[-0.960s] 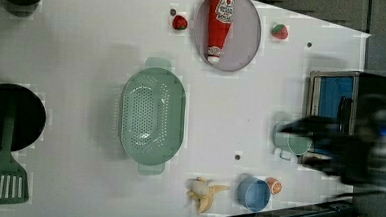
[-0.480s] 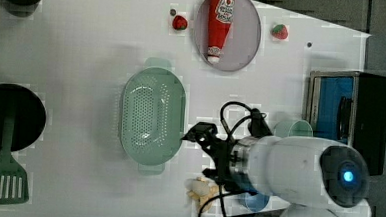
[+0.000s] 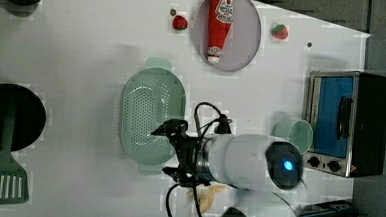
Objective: Drag strainer left to right.
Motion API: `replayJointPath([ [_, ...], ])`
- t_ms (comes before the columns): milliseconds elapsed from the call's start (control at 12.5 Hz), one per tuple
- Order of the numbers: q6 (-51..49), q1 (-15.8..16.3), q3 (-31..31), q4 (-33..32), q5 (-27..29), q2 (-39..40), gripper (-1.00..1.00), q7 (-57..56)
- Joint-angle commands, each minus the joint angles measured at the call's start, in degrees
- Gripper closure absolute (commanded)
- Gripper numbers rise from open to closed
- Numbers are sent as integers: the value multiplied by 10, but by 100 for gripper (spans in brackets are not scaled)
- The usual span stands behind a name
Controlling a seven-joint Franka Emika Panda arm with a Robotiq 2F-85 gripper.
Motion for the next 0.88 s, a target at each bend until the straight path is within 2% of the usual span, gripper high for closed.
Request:
replayJointPath([
  [80,84,-21,-29,-9,-12,52,-100,65],
  [480,153,-3,-78,-9,-20,123,-100,65],
  [880,173,18,-111,-15,-22,136,-100,63],
])
